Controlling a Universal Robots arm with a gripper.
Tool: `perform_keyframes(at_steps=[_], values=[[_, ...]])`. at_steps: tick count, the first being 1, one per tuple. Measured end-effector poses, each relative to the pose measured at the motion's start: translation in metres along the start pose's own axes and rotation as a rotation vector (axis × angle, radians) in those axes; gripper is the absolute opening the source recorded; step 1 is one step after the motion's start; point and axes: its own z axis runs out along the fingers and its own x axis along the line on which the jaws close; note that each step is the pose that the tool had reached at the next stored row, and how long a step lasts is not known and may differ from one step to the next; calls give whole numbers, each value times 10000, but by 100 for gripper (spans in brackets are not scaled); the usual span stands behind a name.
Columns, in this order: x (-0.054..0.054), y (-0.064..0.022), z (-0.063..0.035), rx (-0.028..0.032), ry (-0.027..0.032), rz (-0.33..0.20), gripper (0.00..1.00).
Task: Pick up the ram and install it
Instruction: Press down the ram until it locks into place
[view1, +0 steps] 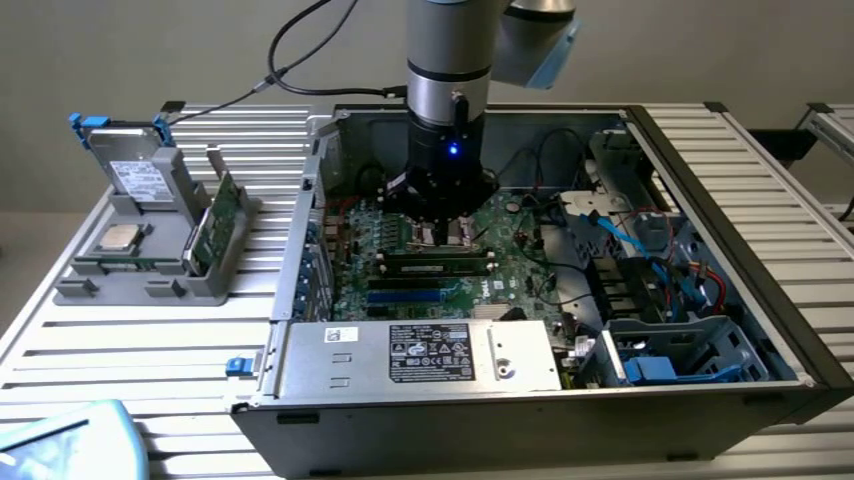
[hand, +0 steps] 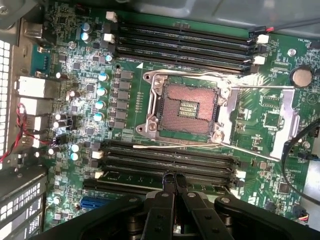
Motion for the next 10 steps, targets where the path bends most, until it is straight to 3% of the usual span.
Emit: perform_keyframes(at_steps=[6,10], values=[[0,0,1,-7,7,576,11],[3,-28,1,-17,8,643,11]])
